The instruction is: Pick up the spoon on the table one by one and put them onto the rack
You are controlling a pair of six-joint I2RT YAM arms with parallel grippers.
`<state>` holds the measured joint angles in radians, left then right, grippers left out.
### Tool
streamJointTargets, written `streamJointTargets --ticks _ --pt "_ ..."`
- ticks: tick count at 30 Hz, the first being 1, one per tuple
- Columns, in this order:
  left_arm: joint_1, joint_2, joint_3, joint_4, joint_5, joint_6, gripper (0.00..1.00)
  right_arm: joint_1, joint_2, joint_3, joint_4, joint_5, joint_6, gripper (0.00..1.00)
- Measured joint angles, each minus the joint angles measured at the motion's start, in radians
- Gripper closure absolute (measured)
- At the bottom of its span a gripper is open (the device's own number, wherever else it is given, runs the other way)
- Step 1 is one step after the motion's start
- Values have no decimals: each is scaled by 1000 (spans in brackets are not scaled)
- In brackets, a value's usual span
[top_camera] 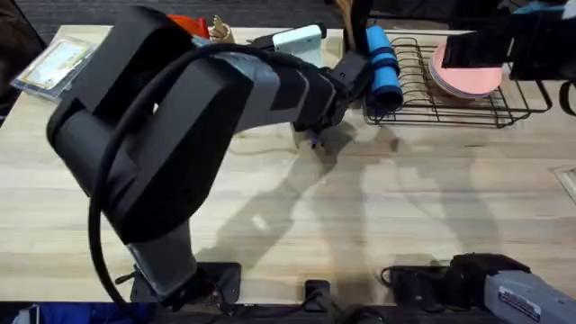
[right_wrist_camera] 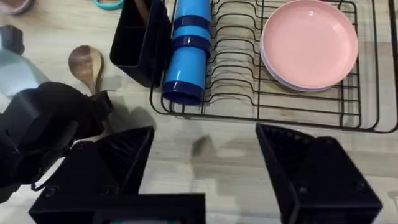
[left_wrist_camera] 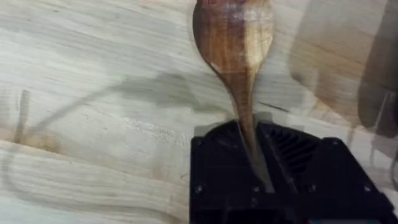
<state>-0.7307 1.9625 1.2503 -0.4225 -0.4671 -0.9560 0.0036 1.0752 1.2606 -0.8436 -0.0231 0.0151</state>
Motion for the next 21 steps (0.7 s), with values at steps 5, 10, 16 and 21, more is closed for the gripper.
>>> streamJointTargets --ticks 5,10,16,21 --pt "0 0 5 5 2 -1 953 0 0 0 0 0 0 9" --pt "0 2 14 -3 9 -1 959 0 0 0 0 0 0 9" --pt "0 8 61 -88 -1 -1 960 0 0 0 0 0 0 9" --pt "5 4 75 -101 -10 -1 959 0 0 0 0 0 0 9"
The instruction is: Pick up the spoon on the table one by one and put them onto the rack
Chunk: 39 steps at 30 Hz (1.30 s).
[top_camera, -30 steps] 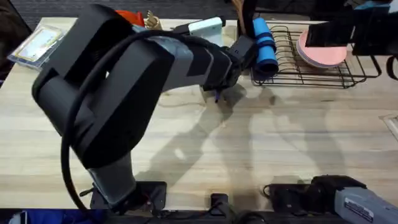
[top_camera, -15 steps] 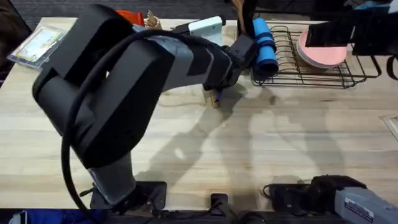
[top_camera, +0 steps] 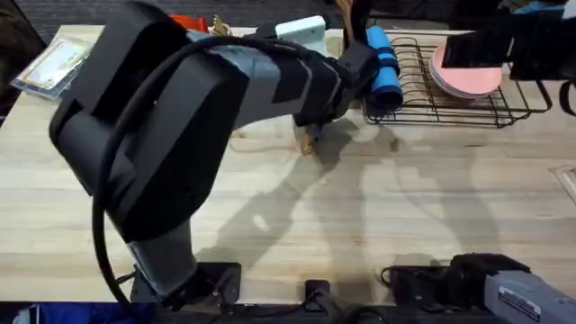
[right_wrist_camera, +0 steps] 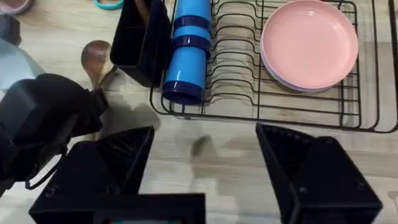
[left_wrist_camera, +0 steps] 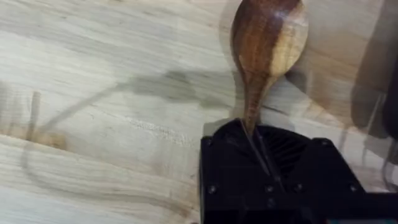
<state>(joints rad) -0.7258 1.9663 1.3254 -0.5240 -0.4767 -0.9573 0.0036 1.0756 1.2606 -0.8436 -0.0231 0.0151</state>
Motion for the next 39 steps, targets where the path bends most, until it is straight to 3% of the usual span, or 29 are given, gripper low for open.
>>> streamJointTargets --ticks 2,7,16,17,19,24,31,39 --pt "35 -56 0 -11 0 0 959 0 0 0 0 0 0 9" --pt "67 -145 0 -10 -15 0 959 0 0 0 0 0 0 9" --pt "67 -212 2 52 -46 0 959 0 0 0 0 0 0 9" --pt "64 -224 2 247 -55 47 959 0 0 0 0 0 0 9" --pt "23 -227 2 535 -96 272 958 0 0 0 0 0 0 10" --pt "22 -227 2 627 -106 341 959 0 0 0 0 0 0 10" --pt "8 -227 2 794 -119 374 958 0 0 0 1 0 -23 10" --pt "8 -225 2 819 -97 374 956 0 0 0 1 0 -50 10"
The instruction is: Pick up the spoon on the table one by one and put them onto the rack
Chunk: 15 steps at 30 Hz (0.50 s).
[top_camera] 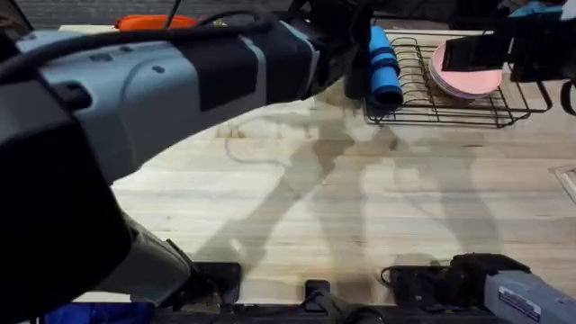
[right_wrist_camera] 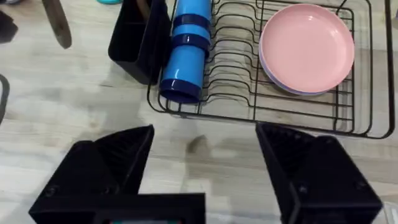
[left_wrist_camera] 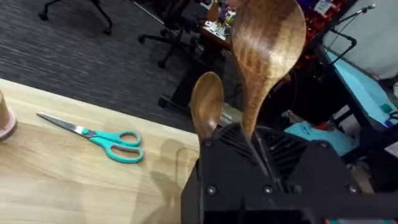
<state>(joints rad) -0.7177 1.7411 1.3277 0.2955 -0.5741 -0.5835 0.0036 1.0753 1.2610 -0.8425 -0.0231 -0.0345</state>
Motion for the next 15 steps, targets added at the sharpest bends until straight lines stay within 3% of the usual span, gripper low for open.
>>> streamJointTargets --ticks 8,15 --pt "-8 68 0 126 11 -1 956 0 0 0 0 0 -3 9" --pt "-13 135 0 135 17 -27 956 0 0 0 0 0 -4 10"
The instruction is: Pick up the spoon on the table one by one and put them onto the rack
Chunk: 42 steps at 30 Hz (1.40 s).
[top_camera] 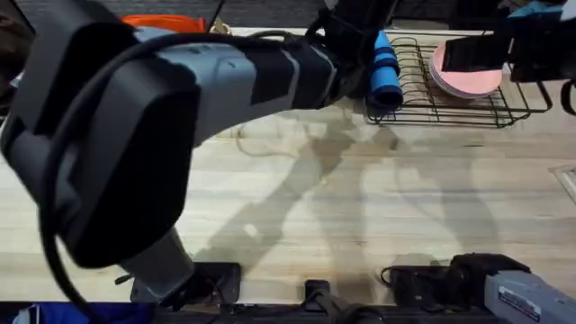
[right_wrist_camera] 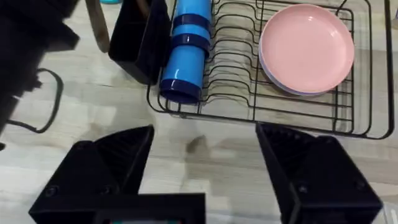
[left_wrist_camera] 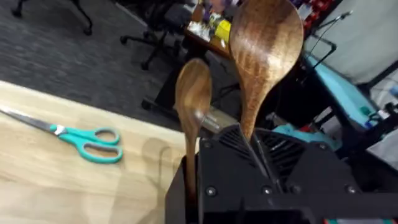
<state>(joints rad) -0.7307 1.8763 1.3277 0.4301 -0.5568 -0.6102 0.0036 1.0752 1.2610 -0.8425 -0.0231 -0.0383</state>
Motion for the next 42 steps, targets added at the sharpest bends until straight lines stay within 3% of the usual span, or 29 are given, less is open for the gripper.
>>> streamJointTargets --ticks 13,16,23,36,42 --pt "0 69 0 82 11 -11 956 0 0 0 5 0 0 9" --pt "-2 69 0 24 11 -11 956 0 0 0 21 0 0 9" --pt "-16 69 0 3 11 -12 956 0 0 0 27 0 0 9" --pt "-50 69 0 -183 12 -11 956 0 0 0 56 0 0 9" --pt "-72 69 0 -209 13 -7 956 0 0 0 56 0 0 9"
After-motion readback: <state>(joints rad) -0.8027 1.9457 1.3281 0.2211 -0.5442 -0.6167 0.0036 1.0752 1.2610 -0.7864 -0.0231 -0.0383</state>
